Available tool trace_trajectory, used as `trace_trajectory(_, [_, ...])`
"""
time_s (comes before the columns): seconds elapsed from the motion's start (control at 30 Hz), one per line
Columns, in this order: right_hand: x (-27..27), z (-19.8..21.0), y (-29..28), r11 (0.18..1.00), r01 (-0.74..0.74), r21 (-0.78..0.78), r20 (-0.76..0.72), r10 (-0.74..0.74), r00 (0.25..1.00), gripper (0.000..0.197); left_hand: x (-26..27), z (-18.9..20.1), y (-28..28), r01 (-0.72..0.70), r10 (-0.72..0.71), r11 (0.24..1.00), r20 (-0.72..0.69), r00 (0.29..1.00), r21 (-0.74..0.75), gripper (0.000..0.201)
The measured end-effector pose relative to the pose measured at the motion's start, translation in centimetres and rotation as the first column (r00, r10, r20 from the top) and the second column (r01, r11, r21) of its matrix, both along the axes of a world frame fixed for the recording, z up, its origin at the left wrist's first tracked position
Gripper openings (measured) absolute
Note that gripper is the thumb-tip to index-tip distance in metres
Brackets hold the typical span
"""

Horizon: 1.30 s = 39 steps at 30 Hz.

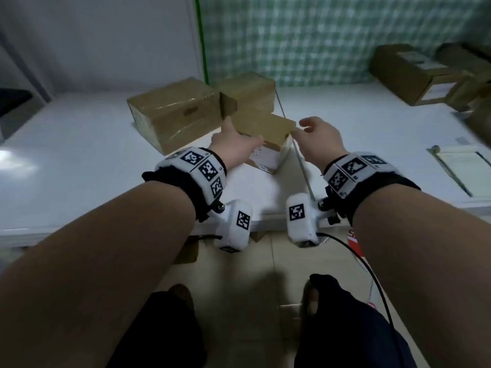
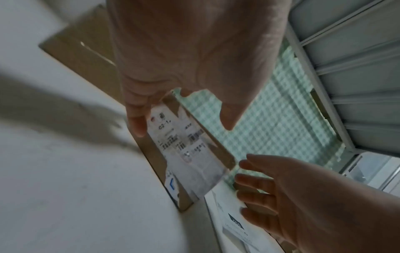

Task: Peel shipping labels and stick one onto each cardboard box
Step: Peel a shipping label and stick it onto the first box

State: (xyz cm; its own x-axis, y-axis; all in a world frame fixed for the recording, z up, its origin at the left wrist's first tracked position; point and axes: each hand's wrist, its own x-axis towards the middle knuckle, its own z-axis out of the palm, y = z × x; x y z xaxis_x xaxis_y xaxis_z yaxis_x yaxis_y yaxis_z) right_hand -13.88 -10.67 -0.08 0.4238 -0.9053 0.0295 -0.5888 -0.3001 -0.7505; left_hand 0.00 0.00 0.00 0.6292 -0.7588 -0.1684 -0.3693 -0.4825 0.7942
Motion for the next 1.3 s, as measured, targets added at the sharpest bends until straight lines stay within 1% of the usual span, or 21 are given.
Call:
trace_trajectory(0.07, [1.0, 0.0, -0.9, 1.0, 0.0, 0.014, 0.011, 0.0, 1.0, 0.049, 0.8, -0.6, -1.2, -0.001, 0.0, 1.0, -0.012, 1.0, -0.015, 0.095])
trace_trajectory(0.2, [1.8, -0.2, -1.5, 0.999, -0.039, 0.027, 0.036, 0.038, 0.999, 0.04, 1.7, -1.3, -1.7, 0.016, -0.017, 1.0, -0.051, 0.999, -0.027, 0.097])
trace_trajectory(0.3, [1.8, -0.2, -1.8, 0.993, -0.071, 0.099, 0.054, 0.066, 0.996, 0.042, 1.9, -1.1, -1.6, 0.054, -0.057, 0.998, -0.094, 0.994, -0.034, 0.108])
trace_trajectory(0.37, [1.6, -0.3, -1.6, 0.982, -0.111, 0.151, 0.087, 0.099, 0.991, 0.035, 1.8, -0.8, -1.6, 0.099, -0.102, 0.995, -0.122, 0.987, -0.029, 0.112])
trace_trajectory(0.43, [1.4, -0.5, -1.1, 0.975, -0.134, 0.175, 0.103, 0.117, 0.988, 0.031, 1.6, -0.3, -1.4, 0.129, -0.134, 0.991, -0.144, 0.98, -0.047, 0.107])
trace_trajectory(0.5, [1.1, -0.6, -0.5, 0.966, -0.142, 0.217, 0.126, 0.117, 0.985, 0.031, 1.3, -0.1, -1.1, 0.156, -0.161, 0.987, -0.163, 0.973, -0.046, 0.103])
trace_trajectory(0.6, [-0.3, -0.4, 0.1, 0.946, -0.163, 0.28, 0.17, 0.118, 0.978, 0.03, 0.6, 0.2, -0.9, 0.194, -0.193, 0.981, -0.142, 0.971, -0.005, 0.105])
trace_trajectory(0.73, [-2.6, -0.1, 0.8, 0.916, -0.222, 0.336, 0.14, 0.184, 0.973, 0.027, -0.9, 0.5, -0.4, 0.229, -0.221, 0.973, -0.159, 0.962, 0.033, 0.107])
trace_trajectory(0.77, [-3.1, 0.0, 1.0, 0.914, -0.222, 0.339, 0.132, 0.188, 0.973, 0.026, -1.5, 0.8, -0.2, 0.239, -0.228, 0.969, -0.147, 0.963, 0.061, 0.109])
trace_trajectory(0.83, [-4.1, 0.1, 1.1, 0.929, -0.194, 0.314, 0.116, 0.165, 0.979, 0.024, -2.6, 1.5, 0.2, 0.243, -0.236, 0.964, -0.079, 0.969, 0.104, 0.116])
trace_trajectory(0.87, [-4.6, 0.2, 1.1, 0.943, -0.164, 0.289, 0.104, 0.139, 0.985, 0.022, -3.0, 1.8, 0.2, 0.24, -0.237, 0.963, -0.038, 0.971, 0.12, 0.114])
trace_trajectory(0.9, [-5.1, 0.2, 1.0, 0.959, -0.126, 0.256, 0.083, 0.108, 0.991, 0.018, -3.4, 2.2, 0.2, 0.232, -0.236, 0.962, 0.011, 0.972, 0.143, 0.107])
trace_trajectory(0.93, [-5.7, 0.2, 0.7, 0.973, -0.083, 0.215, 0.047, 0.075, 0.996, 0.016, -3.7, 2.5, 0.1, 0.22, -0.233, 0.962, 0.062, 0.971, 0.161, 0.096])
trace_trajectory(1.0, [-6.9, -0.1, 0.0, 0.993, -0.003, 0.122, -0.054, 0.009, 0.998, 0.018, -4.4, 3.0, -0.1, 0.2, -0.239, 0.957, 0.184, 0.953, 0.209, 0.077])
trace_trajectory(1.07, [-8.2, -0.3, -0.7, 0.996, 0.083, 0.029, -0.169, -0.077, 0.983, 0.023, -5.3, 3.4, -0.5, 0.207, -0.261, 0.953, 0.254, 0.931, 0.222, 0.07])
trace_trajectory(1.13, [-9.7, -0.4, -1.2, 0.989, 0.139, -0.052, -0.251, -0.148, 0.957, 0.024, -6.4, 3.8, -1.0, 0.249, -0.302, 0.946, 0.284, 0.91, 0.21, 0.061])
trace_trajectory(1.2, [-11.0, -0.5, -1.6, 0.98, 0.176, -0.095, -0.328, -0.198, 0.924, 0.024, -7.6, 4.1, -1.4, 0.29, -0.355, 0.928, 0.317, 0.879, 0.236, 0.058])
trace_trajectory(1.3, [-12.3, -1.0, -2.4, 0.958, 0.259, -0.126, -0.499, -0.287, 0.818, 0.031, -8.9, 4.1, -2.1, 0.323, -0.429, 0.895, 0.391, 0.814, 0.309, 0.055])
